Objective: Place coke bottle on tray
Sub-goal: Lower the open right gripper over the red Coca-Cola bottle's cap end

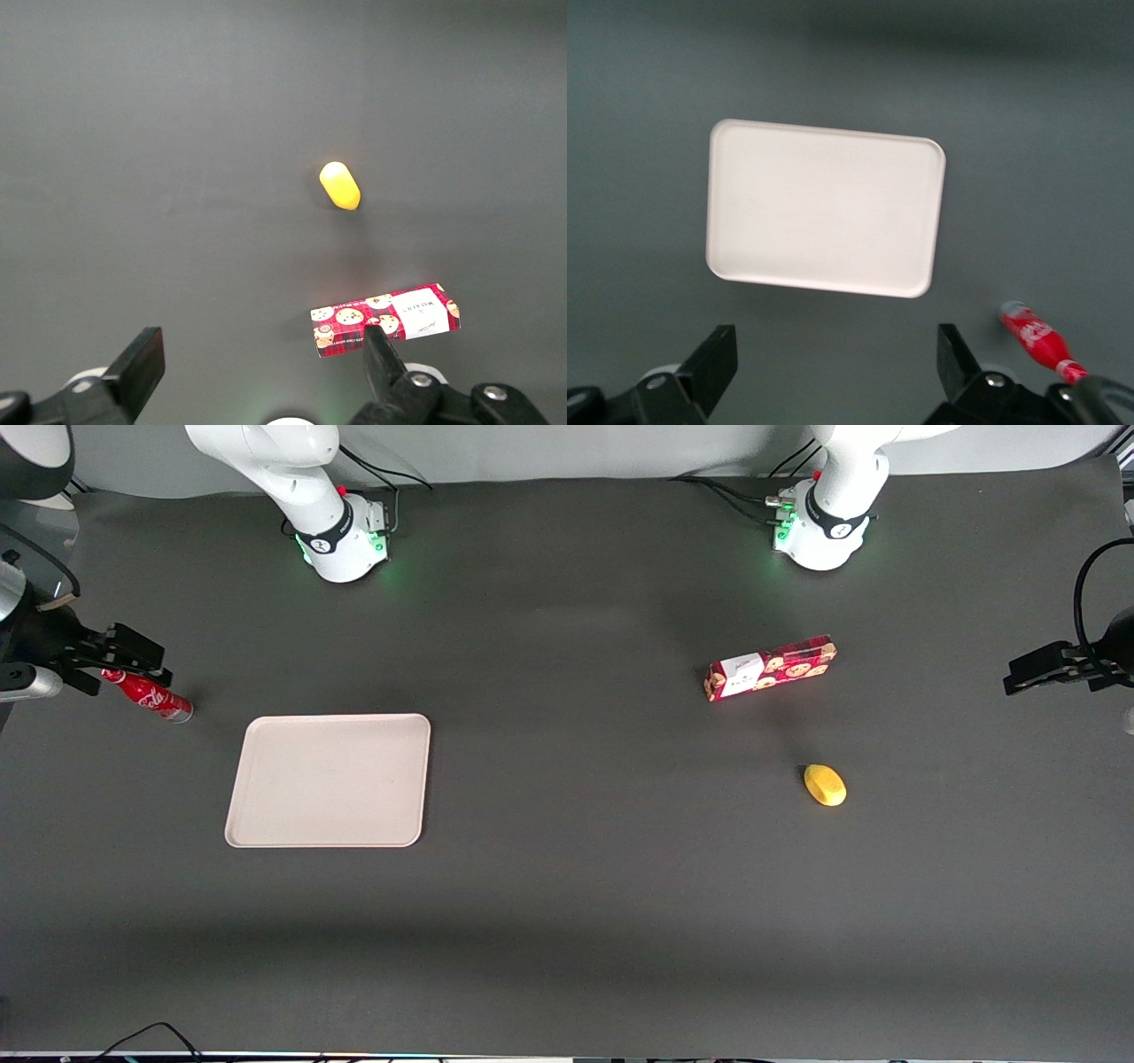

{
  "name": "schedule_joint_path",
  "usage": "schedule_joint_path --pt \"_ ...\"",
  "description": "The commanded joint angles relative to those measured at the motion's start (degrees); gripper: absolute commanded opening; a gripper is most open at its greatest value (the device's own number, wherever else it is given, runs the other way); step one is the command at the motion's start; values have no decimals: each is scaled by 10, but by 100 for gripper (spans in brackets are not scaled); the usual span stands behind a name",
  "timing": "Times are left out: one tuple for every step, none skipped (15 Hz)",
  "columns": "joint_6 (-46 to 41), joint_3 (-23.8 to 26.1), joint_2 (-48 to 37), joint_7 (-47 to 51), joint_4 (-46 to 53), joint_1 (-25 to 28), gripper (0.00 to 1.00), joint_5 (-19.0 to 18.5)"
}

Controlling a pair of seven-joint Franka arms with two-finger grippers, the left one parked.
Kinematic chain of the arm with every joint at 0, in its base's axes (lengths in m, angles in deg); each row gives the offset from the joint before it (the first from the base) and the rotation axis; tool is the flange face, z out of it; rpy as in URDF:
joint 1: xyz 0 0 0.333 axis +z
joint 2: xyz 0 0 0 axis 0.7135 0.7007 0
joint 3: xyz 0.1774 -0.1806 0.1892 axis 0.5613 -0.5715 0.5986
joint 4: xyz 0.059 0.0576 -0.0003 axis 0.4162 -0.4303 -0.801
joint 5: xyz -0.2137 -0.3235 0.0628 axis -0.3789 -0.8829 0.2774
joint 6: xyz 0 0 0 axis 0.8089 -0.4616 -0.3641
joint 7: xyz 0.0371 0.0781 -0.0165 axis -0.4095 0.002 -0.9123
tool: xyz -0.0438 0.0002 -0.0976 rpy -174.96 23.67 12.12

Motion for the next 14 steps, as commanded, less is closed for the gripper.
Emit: schedule_joint_path --pt "-3 -76 1 -118 -45 -5 100 -42" --pt "2 -100 2 -153 -60 -5 100 -49" --pt "26 -129 -2 -190 -87 -5 100 -65" --pt "56 -156 -12 -230 -122 -5 100 -75" --pt "94 -187 -22 -271 -159 -6 100 -80" --pt "135 -221 -28 -308 -195 -6 100 -84" --pt "175 -247 -32 -341 -228 -6 100 -89" --pt "206 -268 -32 -363 -254 -6 100 -94" --pt "230 -289 -28 -377 -276 -6 100 -95" --pt "261 -301 -25 -391 -299 -7 100 -95" --pt "298 -315 -25 -407 -322 -7 100 -100" --pt "323 -331 -25 -417 -339 -7 100 -108" --pt "335 -338 -23 -419 -349 -7 100 -110" --pt "337 -339 -21 -420 -352 -7 100 -110"
